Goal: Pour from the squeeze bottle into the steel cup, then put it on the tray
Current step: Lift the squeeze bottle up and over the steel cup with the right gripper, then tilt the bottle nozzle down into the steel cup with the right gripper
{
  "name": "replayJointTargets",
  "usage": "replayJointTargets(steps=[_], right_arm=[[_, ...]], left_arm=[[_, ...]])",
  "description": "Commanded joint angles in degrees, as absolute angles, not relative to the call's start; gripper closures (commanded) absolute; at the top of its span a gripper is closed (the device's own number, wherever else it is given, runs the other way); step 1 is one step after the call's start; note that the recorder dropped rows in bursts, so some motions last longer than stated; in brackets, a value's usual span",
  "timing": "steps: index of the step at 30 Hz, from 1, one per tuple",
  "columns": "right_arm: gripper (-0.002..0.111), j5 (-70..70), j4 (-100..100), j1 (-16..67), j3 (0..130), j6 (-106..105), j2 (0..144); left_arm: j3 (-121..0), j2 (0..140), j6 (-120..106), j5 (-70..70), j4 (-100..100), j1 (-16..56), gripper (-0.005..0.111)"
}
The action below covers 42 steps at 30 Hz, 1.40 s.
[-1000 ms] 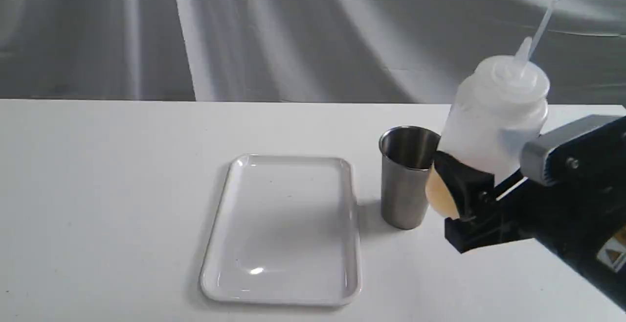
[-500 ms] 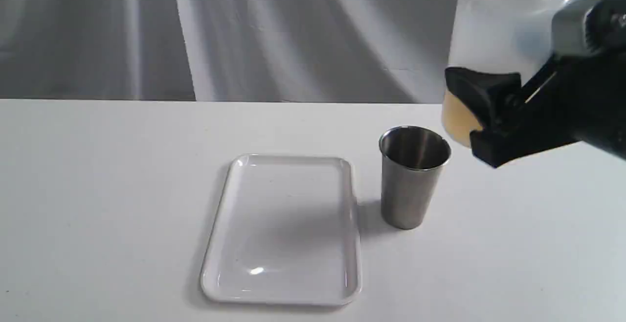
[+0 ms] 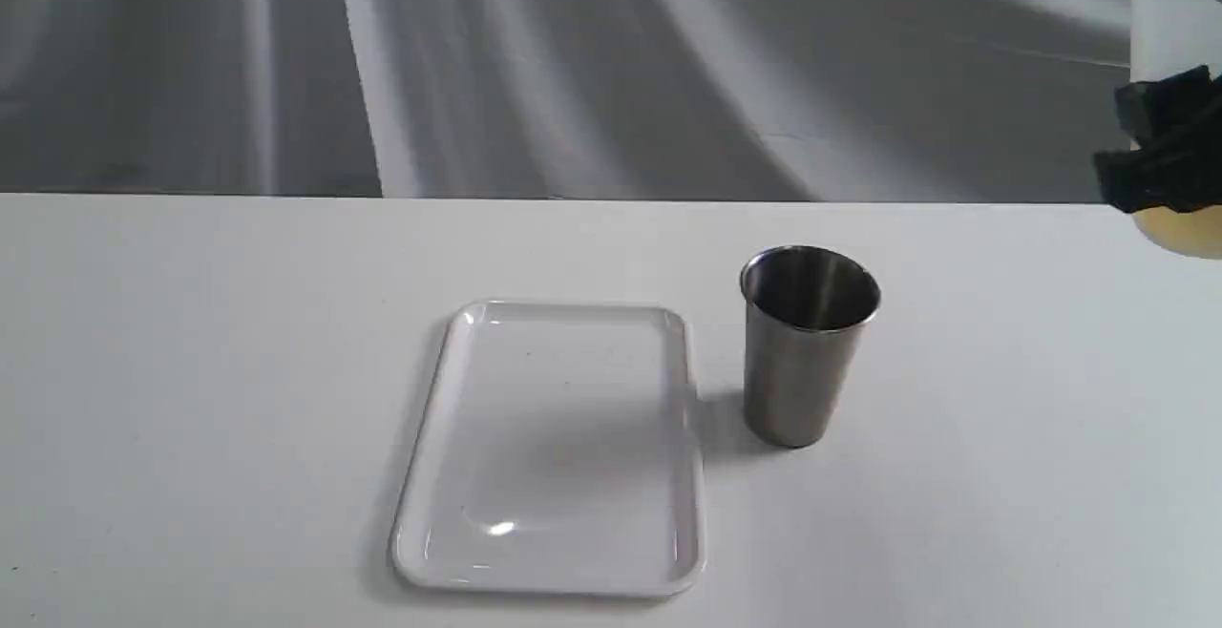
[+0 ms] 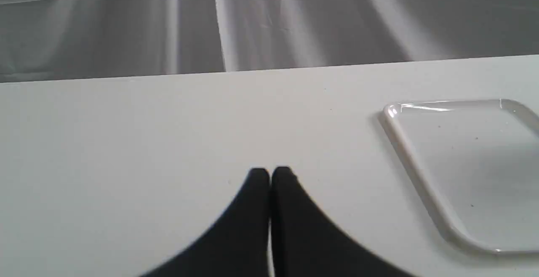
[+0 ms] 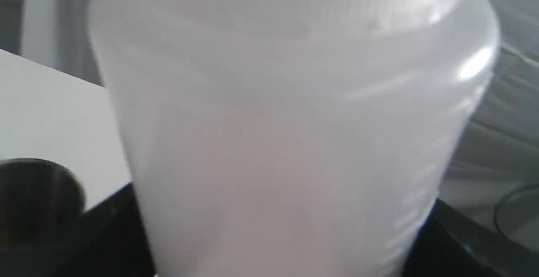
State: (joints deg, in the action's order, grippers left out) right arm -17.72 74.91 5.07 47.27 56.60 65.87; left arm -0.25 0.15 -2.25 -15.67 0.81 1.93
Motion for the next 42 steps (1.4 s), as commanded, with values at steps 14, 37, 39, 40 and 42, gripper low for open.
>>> replayJointTargets(steps=[14, 37, 39, 40, 42], right_arm=[[0.108, -26.75, 90.68, 7.48, 48.58, 61.96, 82.83], [0.108, -28.91, 99.31, 7.27, 52.77, 62.20, 93.36], [0.108, -29.89, 99.63, 7.27, 52.77, 62.56, 94.45], [0.108, -30.43, 99.95, 7.27, 52.77, 62.56, 94.68], [0.108, -31.92, 99.95, 7.27, 52.77, 62.56, 94.90]], left_arm=[[0.00, 0.00, -2.10, -15.24, 0.87, 2.24, 0.107], [0.00, 0.00, -2.12, -15.24, 0.87, 2.24, 0.107], [0.00, 0.00, -2.12, -15.24, 0.87, 2.24, 0.107], [0.00, 0.00, -1.98, -15.24, 0.87, 2.24, 0.107], [0.00, 0.00, -1.98, -15.24, 0.87, 2.24, 0.107]])
